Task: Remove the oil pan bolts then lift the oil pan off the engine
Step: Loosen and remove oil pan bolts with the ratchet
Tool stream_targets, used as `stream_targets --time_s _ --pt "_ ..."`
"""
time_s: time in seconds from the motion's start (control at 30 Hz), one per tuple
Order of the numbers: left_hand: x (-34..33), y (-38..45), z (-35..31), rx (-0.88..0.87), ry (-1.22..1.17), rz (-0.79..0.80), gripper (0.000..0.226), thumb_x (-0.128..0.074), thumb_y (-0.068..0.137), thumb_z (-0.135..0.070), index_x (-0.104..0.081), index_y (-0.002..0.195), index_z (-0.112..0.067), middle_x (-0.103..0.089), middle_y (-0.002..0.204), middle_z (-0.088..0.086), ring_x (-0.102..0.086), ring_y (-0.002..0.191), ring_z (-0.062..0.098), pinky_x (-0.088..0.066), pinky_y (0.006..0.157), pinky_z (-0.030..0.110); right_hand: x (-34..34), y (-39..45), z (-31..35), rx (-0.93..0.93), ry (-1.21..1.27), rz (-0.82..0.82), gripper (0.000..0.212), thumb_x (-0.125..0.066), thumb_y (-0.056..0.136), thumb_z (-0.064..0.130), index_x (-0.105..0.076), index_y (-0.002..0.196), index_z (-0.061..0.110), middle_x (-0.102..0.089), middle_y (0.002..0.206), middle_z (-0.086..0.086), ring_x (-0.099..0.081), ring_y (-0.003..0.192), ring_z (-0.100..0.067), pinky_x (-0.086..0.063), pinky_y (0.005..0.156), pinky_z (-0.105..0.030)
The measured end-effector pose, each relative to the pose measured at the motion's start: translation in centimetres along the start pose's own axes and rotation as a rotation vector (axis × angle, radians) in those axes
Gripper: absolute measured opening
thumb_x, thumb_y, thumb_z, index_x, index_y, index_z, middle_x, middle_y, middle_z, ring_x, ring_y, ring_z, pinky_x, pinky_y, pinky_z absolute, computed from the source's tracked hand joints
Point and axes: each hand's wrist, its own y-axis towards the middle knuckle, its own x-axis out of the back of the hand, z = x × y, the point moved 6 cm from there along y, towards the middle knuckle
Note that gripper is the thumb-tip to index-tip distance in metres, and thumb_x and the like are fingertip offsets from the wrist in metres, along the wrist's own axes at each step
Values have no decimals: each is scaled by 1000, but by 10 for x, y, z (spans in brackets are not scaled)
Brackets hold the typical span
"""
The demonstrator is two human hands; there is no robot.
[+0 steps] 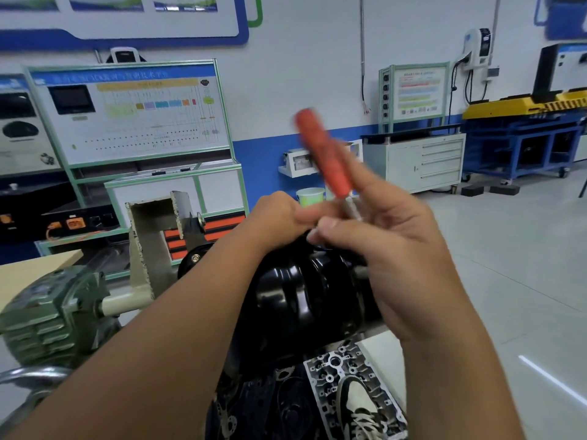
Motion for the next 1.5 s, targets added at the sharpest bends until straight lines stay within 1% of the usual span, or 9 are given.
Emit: stream_targets --time_s 0.1,0.27,0.33,0.53,0.6,0.77,1.0,1.17,1.5 --pt "3 -1 1 -11 -72 -30 46 -62 66 -59 -61 71 -13 -69 87 8 -63 80 22 -58 84 42 -5 -1 -1 24 -109 -65 63 -64 90 -5 -64 138 36 -79 100 -5 -73 94 -12 -57 93 -33" --pt "2 6 12 19 1 -102 34 -67 88 -23 -62 68 4 -39 54 -2 -34 55 12 -32 53 28 23 -30 -14 92 277 -989 66 -58 100 2 -45 153 39 -79 96 6 -69 76 -11 -62 79 -34" --pt "2 5 10 7 -2 -92 34 -67 87 -22 -59 66 4 -38 58 3 -32 55 13 -30 52 29 28 -30 -20 34 258 -934 61 -54 102 7 -46 152 40 -80 92 2 -68 77 -12 -61 84 -36" --pt "6 5 15 2 -44 -107 44 -71 89 -23 -52 54 -4 -25 46 -8 -22 49 12 -19 39 20 16 -10 0 -62 -11 -88 61 -62 80 -1 -71 129 33 -79 97 -12 -74 101 -22 -56 102 -42" --pt "5 5 15 2 -26 -109 52 -73 90 -34 -49 51 -9 -25 43 -9 -24 48 12 -20 40 22 19 -10 -1 -43 15 -199 60 -64 82 0 -70 132 32 -79 100 -12 -74 98 -21 -58 94 -36" --pt "3 8 15 27 11 -97 44 -79 84 -40 -63 51 -17 -42 38 -14 -42 51 8 -33 49 24 36 -36 -20 50 387 -1025 61 -56 99 -2 -48 152 29 -79 94 -2 -72 75 -19 -62 74 -34" --pt "4 6 13 -26 59 -125 39 -76 90 -28 -64 53 -33 -56 52 -20 -53 59 2 -33 47 9 15 -20 -11 85 39 -606 69 -54 96 3 -47 150 44 -77 81 -6 -69 70 -13 -63 79 -37" --pt "0 6 9 -47 116 -81 24 -71 93 -9 -83 96 -30 -57 77 -23 -54 73 0 -35 63 8 40 -34 -18 118 271 -916 66 -53 96 -3 -52 147 38 -66 65 -5 -56 58 -18 -58 71 -36" --pt "1 9 5 -63 213 -99 18 -75 91 -12 -82 91 -29 -58 77 -22 -54 71 -3 -45 77 24 61 -41 -17 190 335 -1002 63 -52 97 -4 -50 148 33 -61 64 -7 -47 56 -21 -56 72 -41"
